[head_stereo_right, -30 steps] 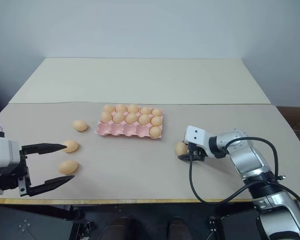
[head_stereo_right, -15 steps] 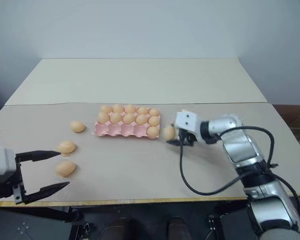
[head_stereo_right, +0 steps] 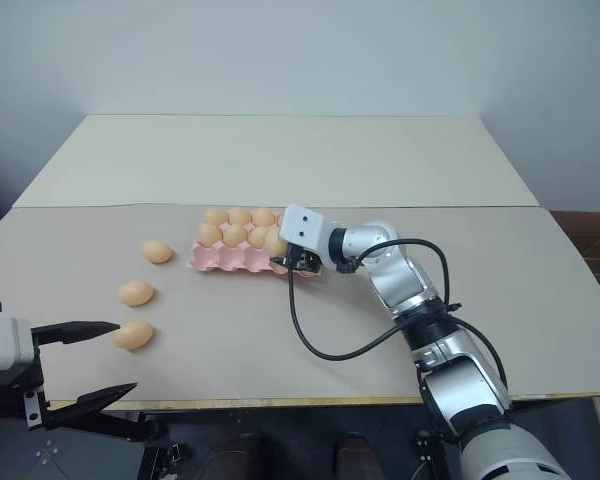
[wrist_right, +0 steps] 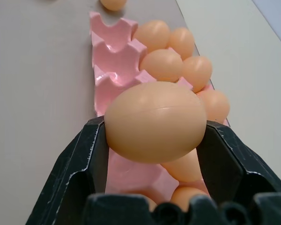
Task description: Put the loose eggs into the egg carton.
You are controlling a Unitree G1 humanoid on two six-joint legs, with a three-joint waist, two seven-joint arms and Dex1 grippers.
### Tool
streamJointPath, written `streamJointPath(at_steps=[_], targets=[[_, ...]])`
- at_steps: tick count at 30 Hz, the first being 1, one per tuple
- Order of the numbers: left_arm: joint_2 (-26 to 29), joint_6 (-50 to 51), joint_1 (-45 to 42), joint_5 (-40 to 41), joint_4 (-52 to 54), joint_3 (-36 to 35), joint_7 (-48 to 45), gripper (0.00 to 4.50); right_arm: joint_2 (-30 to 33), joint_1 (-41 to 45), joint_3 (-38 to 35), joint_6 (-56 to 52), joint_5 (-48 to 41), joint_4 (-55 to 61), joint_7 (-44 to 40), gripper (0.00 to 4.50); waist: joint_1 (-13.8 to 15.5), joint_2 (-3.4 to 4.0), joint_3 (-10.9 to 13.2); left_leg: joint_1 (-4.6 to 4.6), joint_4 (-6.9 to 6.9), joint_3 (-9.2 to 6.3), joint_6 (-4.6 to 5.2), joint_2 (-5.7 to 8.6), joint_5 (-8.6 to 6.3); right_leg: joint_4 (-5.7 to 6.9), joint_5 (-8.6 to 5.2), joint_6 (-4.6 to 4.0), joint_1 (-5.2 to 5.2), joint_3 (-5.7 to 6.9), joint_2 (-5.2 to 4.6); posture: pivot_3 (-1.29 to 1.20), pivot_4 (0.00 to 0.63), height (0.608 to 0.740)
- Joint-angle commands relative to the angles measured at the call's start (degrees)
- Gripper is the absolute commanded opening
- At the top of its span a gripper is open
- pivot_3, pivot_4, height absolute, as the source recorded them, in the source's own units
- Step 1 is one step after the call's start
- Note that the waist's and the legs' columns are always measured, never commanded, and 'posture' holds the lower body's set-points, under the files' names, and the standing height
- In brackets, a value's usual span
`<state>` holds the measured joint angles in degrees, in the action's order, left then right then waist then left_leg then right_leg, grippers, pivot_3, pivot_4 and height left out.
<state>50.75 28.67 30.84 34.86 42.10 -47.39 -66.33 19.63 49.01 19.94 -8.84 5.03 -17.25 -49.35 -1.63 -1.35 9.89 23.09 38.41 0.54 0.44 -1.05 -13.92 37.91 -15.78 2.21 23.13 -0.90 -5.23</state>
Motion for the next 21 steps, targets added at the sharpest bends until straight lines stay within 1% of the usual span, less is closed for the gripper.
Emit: streamJointPath(at_steps=[1, 3, 4, 12, 15, 21], targets=[[-0.33, -0.87, 0.55, -0.02, 1.74, -1.95, 0.25, 4.46, -0.42, 1.99, -0.24, 5.48, 2.37, -2.75, 2.87, 3.58, -0.10, 0.00, 0.00, 0.00, 0.00, 0.00, -0.01, 0.01, 0.00, 0.00, 0.00, 0.00, 0.00, 0.00, -0.01, 0.00, 0.150, 0.740], [-0.37, -0.90, 0.62, -0.03, 1.79, -2.00, 0.25, 4.46, -0.73, 2.11, -0.44, 6.38, 2.68, -3.67, 2.95, 4.29, -0.18, 0.00, 0.00, 0.00, 0.00, 0.00, -0.01, 0.02, 0.01, -0.01, 0.00, 0.00, -0.01, 0.00, -0.02, 0.00, 0.150, 0.740], [-0.36, -0.92, 0.62, -0.03, 1.78, -1.99, 0.25, 4.46, -0.91, 2.14, -0.65, 6.59, 2.68, -3.85, 2.88, 4.48, -0.28, 0.00, 0.00, 0.00, 0.00, 0.00, -0.01, 0.02, 0.01, -0.01, 0.00, 0.00, -0.01, -0.01, -0.02, 0.00, 0.150, 0.740], [-0.10, -0.58, -0.58, 0.47, 1.03, -1.71, 0.51, 4.46, -0.05, 0.98, -2.42, 6.55, 0.82, 1.40, 0.69, 4.48, -0.81, 0.00, 0.00, -0.02, -0.03, -0.01, -0.01, -0.01, 0.01, 0.02, 0.00, 0.00, 0.01, -0.01, 0.01, 0.00, 0.150, 0.740], [0.00, -0.60, -0.81, 0.29, 0.91, -1.53, 0.54, 4.46, 0.81, 0.16, -3.03, 4.13, -0.15, 4.80, -0.69, 4.48, -0.80, 0.00, 0.00, -0.02, -0.04, -0.02, -0.01, -0.03, 0.01, 0.02, 0.00, 0.00, 0.01, -0.01, 0.01, 0.00, 0.150, 0.740], [-0.77, -0.52, -0.12, 0.03, 1.09, -2.30, 0.98, 4.46, 6.61, -2.83, -4.40, -6.46, -8.38, 17.49, -11.09, 4.48, -0.63, 0.00, 0.00, 0.01, -0.04, -0.07, -0.01, -0.04, 0.00, -0.03, 0.00, 0.00, -0.02, 0.01, -0.05, 0.00, 0.150, 0.740]])
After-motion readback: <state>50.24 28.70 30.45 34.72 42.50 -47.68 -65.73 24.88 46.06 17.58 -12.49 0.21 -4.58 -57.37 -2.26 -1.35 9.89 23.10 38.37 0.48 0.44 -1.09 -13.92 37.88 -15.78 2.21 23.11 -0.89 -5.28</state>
